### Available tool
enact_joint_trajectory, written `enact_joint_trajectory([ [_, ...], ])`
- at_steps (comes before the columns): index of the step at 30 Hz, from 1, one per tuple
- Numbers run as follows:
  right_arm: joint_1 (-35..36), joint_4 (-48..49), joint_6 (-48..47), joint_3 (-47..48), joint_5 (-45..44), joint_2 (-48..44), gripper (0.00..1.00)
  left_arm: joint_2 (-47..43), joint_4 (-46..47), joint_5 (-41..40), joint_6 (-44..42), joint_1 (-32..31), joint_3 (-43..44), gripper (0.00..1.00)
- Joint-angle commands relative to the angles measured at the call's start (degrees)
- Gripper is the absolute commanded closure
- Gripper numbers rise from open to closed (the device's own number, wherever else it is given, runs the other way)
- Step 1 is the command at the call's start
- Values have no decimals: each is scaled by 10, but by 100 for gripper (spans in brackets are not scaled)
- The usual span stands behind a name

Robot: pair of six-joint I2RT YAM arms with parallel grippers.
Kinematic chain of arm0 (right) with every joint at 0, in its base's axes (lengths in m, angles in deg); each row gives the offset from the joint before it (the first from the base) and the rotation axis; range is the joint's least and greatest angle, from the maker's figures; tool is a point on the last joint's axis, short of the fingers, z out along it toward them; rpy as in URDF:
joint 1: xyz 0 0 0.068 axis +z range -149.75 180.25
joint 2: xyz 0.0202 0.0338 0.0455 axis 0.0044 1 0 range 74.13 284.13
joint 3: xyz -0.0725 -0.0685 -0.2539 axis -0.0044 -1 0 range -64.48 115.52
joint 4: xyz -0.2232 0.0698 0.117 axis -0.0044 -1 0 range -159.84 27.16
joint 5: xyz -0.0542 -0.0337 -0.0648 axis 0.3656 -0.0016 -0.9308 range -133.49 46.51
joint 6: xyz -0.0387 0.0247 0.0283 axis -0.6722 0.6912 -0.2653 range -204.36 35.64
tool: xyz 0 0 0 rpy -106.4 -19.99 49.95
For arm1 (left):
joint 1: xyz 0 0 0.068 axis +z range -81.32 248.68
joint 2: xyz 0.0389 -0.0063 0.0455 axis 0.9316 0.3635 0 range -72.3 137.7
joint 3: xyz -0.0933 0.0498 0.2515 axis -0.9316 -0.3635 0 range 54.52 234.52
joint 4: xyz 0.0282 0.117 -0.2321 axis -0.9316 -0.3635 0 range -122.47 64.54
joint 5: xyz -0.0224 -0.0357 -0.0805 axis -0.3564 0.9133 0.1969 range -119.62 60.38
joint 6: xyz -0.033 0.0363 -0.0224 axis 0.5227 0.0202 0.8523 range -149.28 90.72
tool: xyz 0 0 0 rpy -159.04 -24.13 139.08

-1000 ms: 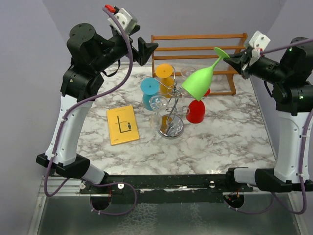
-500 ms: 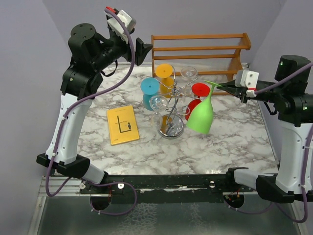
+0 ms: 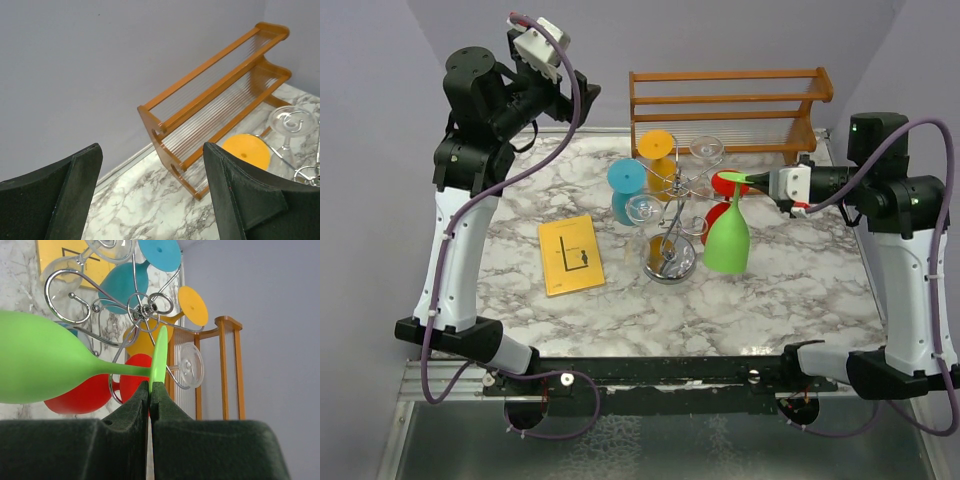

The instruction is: Place the wine glass upside down on the wine glass rack

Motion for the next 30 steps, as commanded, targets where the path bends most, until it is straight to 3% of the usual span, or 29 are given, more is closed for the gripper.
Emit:
enact_joint_trajectory([
  [1, 28, 4, -34, -6, -36, 8, 99, -18, 21, -3, 0, 29, -9, 15],
  [30, 115, 120, -25, -66, -101, 23, 99, -14, 39, -4, 15, 105, -21, 14],
])
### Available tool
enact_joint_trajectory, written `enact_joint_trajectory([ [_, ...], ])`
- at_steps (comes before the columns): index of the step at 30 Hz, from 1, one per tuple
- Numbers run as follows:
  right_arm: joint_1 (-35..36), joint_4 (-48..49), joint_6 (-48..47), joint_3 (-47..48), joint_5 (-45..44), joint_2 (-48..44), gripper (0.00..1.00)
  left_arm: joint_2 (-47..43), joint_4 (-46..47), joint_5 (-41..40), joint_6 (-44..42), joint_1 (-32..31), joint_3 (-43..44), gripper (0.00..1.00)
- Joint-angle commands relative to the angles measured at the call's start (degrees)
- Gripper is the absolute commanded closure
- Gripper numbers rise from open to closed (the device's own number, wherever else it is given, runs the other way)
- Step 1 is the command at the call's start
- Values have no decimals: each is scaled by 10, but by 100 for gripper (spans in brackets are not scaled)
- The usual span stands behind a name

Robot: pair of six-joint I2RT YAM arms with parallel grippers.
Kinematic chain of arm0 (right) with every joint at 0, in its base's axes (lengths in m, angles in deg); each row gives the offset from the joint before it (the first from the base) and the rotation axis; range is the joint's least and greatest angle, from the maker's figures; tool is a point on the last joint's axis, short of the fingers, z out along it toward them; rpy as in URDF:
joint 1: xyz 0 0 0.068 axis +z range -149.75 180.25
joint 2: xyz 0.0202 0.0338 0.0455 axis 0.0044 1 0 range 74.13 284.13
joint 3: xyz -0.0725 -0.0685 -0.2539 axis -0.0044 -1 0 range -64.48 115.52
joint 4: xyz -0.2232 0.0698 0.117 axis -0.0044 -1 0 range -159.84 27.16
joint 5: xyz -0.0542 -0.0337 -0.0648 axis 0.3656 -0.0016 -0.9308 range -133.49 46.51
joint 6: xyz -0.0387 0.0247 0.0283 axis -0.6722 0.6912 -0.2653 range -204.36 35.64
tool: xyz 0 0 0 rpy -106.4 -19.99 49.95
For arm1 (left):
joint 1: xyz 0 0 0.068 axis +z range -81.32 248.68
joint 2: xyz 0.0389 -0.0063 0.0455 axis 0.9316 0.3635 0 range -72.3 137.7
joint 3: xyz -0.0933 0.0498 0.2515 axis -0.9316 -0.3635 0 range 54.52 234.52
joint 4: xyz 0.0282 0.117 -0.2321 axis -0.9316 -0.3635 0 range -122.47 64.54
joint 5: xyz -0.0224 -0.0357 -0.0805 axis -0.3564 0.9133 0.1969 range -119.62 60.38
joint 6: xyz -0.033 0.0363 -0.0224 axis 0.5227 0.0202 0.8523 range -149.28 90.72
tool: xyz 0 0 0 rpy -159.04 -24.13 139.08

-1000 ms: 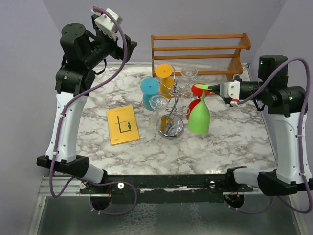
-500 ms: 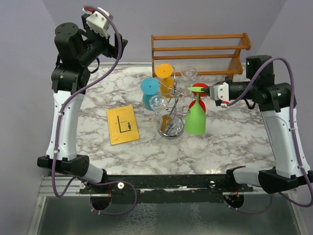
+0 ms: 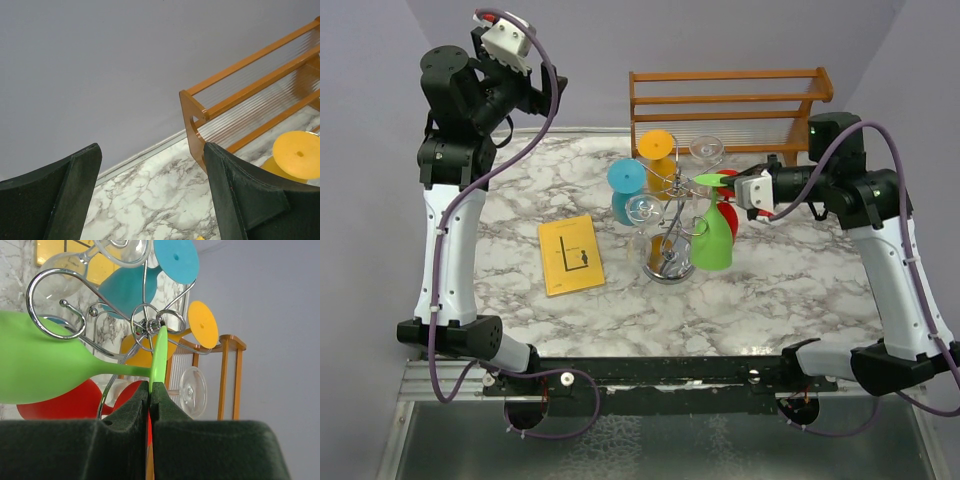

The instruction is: Place the wine glass upside down on the wine glass rack

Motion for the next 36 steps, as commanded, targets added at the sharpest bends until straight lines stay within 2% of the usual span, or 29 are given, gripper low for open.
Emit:
enact_joint_trajectory([
  [1, 18, 43, 11, -10, -23, 5, 99, -15, 22, 1, 7, 10, 5, 14],
  [20, 102, 97, 72, -41, -57, 16, 99, -16, 30, 8, 13, 26, 1, 14],
  [36, 123, 56, 96, -23, -34, -2, 99, -20, 31, 12, 11, 35, 0, 14],
])
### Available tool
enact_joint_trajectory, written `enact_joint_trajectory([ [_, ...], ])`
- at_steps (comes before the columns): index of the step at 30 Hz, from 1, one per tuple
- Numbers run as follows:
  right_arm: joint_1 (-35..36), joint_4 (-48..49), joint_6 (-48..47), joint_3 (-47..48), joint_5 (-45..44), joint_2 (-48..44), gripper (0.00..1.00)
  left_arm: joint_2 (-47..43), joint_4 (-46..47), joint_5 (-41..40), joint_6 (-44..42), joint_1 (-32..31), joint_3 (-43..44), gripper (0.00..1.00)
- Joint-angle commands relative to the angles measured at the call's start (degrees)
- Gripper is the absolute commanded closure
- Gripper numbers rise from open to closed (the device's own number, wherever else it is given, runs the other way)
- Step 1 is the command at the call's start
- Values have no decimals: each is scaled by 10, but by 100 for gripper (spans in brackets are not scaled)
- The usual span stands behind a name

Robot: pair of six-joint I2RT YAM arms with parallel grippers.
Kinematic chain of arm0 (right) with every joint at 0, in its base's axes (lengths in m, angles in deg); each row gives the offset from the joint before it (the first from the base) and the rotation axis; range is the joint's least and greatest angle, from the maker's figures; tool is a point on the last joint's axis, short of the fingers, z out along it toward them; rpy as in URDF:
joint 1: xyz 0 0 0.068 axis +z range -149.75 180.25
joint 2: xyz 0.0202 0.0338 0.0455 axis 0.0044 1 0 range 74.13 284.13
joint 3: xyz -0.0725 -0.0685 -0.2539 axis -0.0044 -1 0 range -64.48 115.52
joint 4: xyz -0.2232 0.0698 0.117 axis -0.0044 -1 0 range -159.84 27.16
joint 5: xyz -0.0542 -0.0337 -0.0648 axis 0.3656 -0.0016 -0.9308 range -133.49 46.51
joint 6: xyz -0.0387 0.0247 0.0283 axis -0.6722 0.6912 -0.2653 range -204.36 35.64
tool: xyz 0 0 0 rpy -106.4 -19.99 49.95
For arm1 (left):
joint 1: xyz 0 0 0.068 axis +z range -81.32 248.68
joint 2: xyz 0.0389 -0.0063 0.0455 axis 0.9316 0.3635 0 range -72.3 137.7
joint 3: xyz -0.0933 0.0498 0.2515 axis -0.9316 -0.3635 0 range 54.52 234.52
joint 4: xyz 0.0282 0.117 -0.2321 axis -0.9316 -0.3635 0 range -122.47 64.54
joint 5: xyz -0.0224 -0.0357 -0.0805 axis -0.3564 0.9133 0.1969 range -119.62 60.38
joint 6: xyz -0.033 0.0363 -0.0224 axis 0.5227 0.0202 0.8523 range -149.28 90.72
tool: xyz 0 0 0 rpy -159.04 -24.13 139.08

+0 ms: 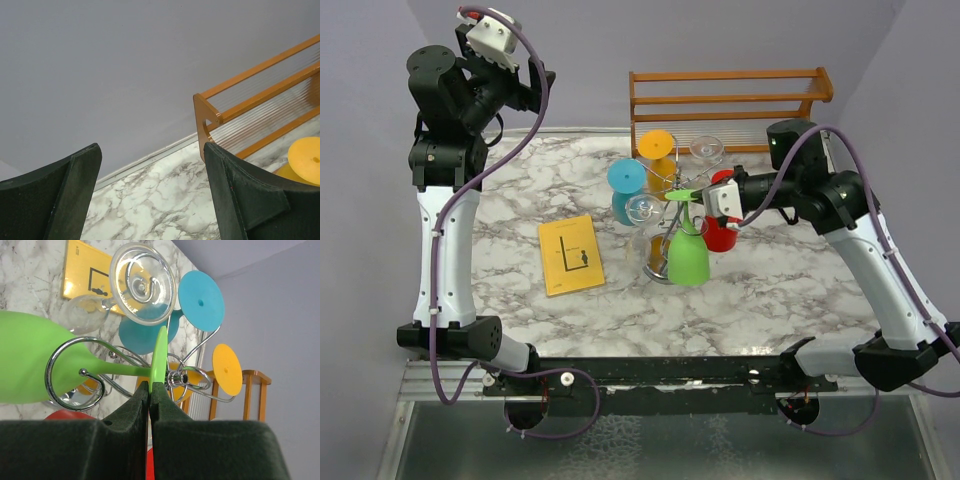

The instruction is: Place the wine glass upside down on the wine glass rack

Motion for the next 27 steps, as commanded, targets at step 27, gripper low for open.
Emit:
enact_joint_trajectory([
  [27, 5, -40, 35, 13, 33, -52, 99, -17, 16, 26, 5, 14, -3, 14],
])
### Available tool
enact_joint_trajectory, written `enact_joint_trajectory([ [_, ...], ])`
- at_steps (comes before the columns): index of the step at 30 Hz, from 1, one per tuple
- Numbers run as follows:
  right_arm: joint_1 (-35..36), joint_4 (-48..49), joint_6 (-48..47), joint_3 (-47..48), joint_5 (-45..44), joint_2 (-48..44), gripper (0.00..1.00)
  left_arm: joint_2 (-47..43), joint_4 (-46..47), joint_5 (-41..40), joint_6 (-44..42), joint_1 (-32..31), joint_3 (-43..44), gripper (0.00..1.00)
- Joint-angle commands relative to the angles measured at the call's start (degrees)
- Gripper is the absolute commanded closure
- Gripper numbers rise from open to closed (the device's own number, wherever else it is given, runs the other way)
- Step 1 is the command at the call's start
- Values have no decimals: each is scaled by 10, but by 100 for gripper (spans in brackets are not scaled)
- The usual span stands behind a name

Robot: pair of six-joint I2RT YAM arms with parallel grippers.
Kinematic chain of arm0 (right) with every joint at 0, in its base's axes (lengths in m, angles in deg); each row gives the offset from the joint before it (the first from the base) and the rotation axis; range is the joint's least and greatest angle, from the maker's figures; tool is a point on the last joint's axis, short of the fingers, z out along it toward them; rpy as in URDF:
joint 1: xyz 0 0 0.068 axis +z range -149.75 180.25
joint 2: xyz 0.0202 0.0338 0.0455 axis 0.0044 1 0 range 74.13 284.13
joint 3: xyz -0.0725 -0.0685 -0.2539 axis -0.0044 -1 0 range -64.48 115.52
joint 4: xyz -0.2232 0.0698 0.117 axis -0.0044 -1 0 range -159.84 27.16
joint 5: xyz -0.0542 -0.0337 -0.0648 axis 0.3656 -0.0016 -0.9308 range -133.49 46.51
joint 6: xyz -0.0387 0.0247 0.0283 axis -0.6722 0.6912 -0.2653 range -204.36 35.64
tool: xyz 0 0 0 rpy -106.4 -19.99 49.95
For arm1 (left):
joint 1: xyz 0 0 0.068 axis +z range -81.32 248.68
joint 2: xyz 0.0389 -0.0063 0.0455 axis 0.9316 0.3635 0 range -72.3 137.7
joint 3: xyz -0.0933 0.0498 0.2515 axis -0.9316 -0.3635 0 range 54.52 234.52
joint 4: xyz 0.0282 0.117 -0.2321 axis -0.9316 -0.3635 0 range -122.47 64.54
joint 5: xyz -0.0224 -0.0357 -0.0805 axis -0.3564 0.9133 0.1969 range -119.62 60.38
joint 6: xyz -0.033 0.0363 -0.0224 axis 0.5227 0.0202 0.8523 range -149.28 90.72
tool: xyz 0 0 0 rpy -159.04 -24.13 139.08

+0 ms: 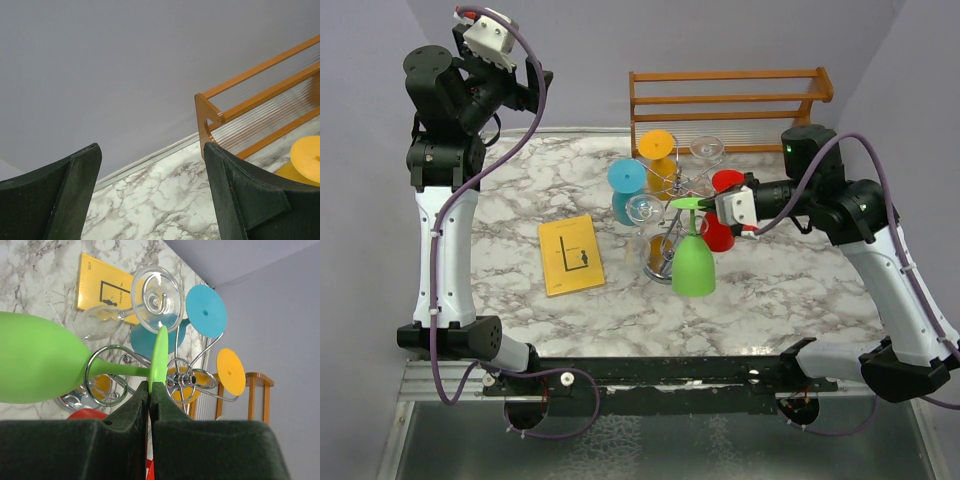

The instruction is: Place the wine glass upside down on the wine glass rack

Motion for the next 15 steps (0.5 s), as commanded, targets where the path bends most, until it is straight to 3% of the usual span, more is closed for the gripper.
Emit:
enact_joint_trajectory([
  [1, 3, -9, 8, 6, 15, -19, 99, -15, 14, 16, 4, 6, -3, 14],
  [15, 3, -9, 21, 5, -26, -37, 99, -16, 12, 24, 0, 6, -8, 13],
])
